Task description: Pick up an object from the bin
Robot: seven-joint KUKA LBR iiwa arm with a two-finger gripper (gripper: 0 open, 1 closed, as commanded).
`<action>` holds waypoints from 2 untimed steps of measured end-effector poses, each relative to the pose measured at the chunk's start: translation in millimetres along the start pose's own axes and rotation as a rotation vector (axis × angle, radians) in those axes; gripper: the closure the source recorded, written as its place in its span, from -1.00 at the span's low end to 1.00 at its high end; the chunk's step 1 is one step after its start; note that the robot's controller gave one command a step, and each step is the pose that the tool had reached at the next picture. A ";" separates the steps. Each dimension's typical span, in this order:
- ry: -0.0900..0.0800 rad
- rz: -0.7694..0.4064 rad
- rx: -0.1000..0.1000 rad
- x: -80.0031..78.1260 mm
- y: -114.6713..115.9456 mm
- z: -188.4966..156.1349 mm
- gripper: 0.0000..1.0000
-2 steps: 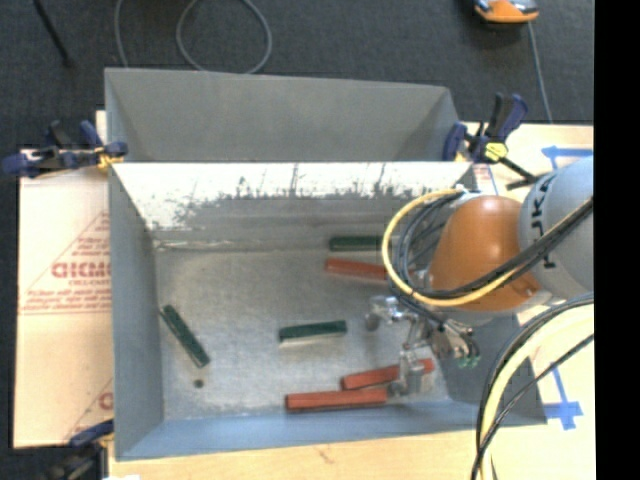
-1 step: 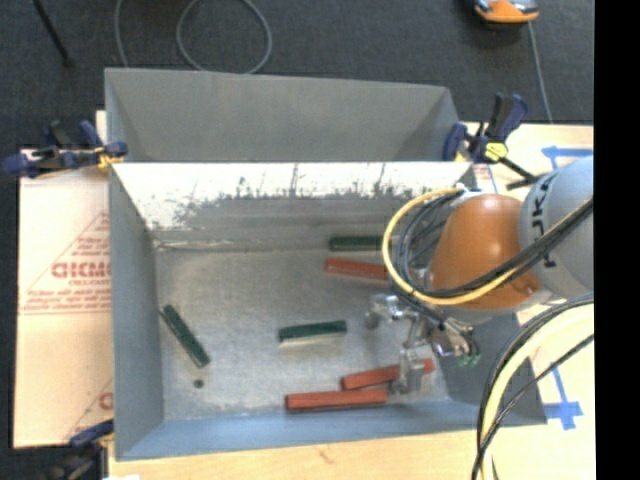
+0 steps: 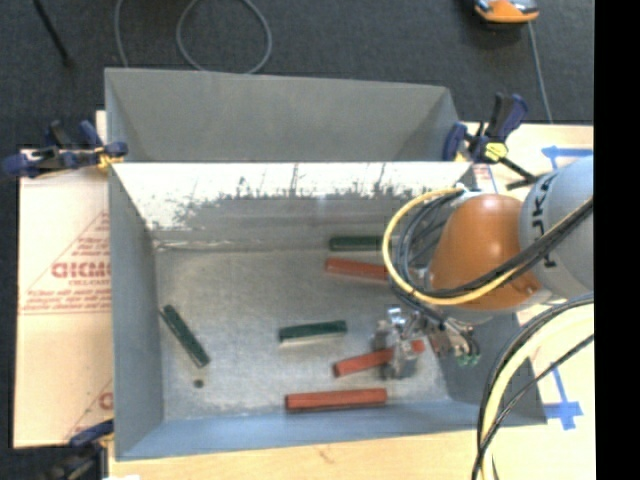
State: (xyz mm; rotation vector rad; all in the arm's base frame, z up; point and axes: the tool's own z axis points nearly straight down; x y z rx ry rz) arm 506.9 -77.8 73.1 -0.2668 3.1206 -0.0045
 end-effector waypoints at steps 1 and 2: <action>-0.001 0.002 0.001 -3.4 -1.9 -104.3 1.00; 0.003 0.006 -0.001 -5.0 -2.8 -126.1 1.00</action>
Offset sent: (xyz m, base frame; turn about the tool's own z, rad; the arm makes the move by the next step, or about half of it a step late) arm -0.0001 -0.0001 0.0996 0.0000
